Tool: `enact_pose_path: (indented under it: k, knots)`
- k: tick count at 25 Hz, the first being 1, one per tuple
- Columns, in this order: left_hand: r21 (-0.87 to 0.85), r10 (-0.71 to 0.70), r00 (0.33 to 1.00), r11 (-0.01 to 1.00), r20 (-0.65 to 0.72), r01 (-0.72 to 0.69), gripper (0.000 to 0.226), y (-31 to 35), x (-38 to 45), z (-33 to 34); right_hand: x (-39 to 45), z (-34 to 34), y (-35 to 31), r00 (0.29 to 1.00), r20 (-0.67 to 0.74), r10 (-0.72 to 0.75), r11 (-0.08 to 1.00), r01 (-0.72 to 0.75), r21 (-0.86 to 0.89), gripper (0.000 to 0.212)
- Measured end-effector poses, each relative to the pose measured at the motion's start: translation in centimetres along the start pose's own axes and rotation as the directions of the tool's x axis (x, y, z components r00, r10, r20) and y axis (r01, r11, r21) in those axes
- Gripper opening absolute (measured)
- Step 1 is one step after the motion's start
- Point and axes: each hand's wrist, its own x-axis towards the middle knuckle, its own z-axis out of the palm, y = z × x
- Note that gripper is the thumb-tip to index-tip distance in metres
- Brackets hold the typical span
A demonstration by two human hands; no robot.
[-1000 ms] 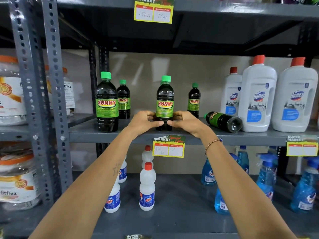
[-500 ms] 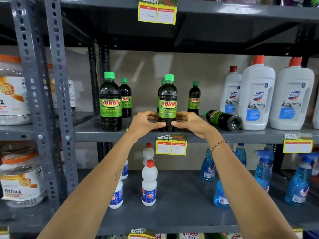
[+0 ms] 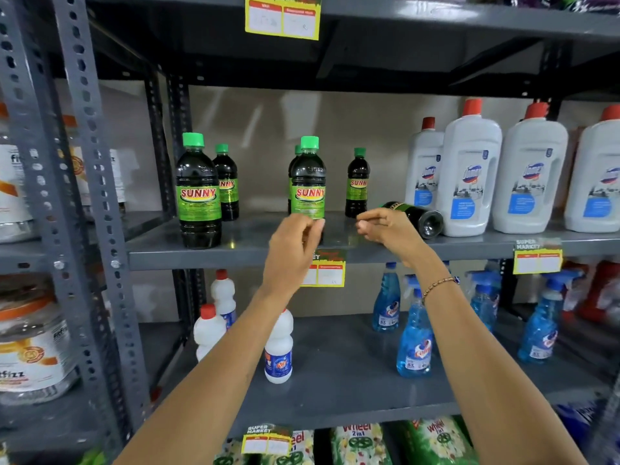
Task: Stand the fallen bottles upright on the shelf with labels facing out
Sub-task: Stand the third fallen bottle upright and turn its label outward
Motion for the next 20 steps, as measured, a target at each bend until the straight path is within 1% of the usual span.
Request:
enact_pose_path:
  k: [1, 2, 3, 4, 5, 6, 7, 8, 10, 11, 14, 16, 17, 18, 20]
  knots:
    - [0.033, 0.067, 0.996, 0.997, 0.050, -0.069, 0.028, 0.9, -0.3, 1.2, 0.0, -0.8, -0.2, 0.998, -0.054, -0.020, 0.998, 0.016, -0.067, 0.014]
    - [0.062, 0.132, 0.988, 0.989, 0.085, -0.138, 0.025, 1.6, -0.5, 2.3, 0.1, -1.7, -0.4, 0.989, -0.131, -0.065, 0.980, 0.038, -0.195, 0.014]
    - [0.090, 0.190, 0.976, 0.976, 0.106, -0.200, 0.022, 2.3, -0.5, 3.8, 0.3, -2.9, -0.5, 0.968, -0.213, -0.128, 0.934, 0.046, -0.354, 0.014]
    - [0.139, 0.230, 0.966, 0.959, 0.119, -0.245, 0.019, 2.7, -0.5, 4.9, 0.6, -3.9, -0.6, 0.940, -0.281, -0.194, 0.863, 0.027, -0.504, 0.016]
    - [0.212, 0.251, 0.959, 0.938, 0.131, -0.274, 0.019, 2.8, -0.4, 6.0, 1.0, -4.8, -0.7, 0.915, -0.325, -0.240, 0.775, -0.021, -0.631, 0.020]
    - [0.295, 0.251, 0.957, 0.912, 0.146, -0.285, 0.022, 2.8, -0.4, 7.1, 1.4, -5.7, -0.6, 0.904, -0.343, -0.257, 0.677, -0.085, -0.731, 0.024]
    - [0.378, 0.229, 0.959, 0.883, 0.170, -0.278, 0.026, 2.8, -0.6, 8.1, 1.8, -6.4, -0.5, 0.906, -0.348, -0.240, 0.581, -0.153, -0.799, 0.026]
    - [0.452, 0.188, 0.961, 0.853, 0.204, -0.263, 0.031, 2.6, -1.0, 8.9, 2.0, -6.7, -0.3, 0.915, -0.357, -0.190, 0.516, -0.217, -0.829, 0.031]
    - [0.577, 0.126, 0.961, 0.778, 0.246, -0.250, 0.038, 1.4, -1.7, 10.0, 2.1, -6.5, 0.0, 0.929, -0.364, -0.072, 0.457, -0.293, -0.840, 0.038]
    - [0.625, 0.113, 0.961, 0.739, 0.253, -0.252, 0.041, 0.9, -2.1, 10.5, 2.2, -6.5, 0.4, 0.931, -0.359, -0.059, 0.441, -0.299, -0.846, 0.039]
    - [0.695, 0.127, 0.964, 0.671, 0.235, -0.258, 0.042, 0.0, -2.3, 11.1, 2.7, -6.5, 0.8, 0.919, -0.358, -0.164, 0.448, -0.254, -0.857, 0.039]
    - [0.717, 0.153, 0.965, 0.646, 0.213, -0.260, 0.041, -0.3, -2.3, 11.4, 3.6, -6.9, 0.5, 0.908, -0.347, -0.235, 0.509, -0.189, -0.839, 0.042]
    - [0.722, 0.166, 0.965, 0.641, 0.201, -0.261, 0.040, -0.4, -2.3, 11.5, 4.1, -7.1, 0.3, 0.918, -0.322, -0.231, 0.547, -0.152, -0.823, 0.041]
    - [0.723, 0.177, 0.965, 0.640, 0.192, -0.261, 0.040, -0.5, -2.4, 11.6, 4.6, -7.3, 0.3, 0.938, -0.286, -0.194, 0.595, -0.120, -0.795, 0.037]
    - [0.721, 0.198, 0.964, 0.640, 0.180, -0.266, 0.040, -0.6, -2.4, 11.5, 5.8, -7.8, 0.0, 0.974, -0.227, -0.011, 0.719, -0.150, -0.679, 0.021]
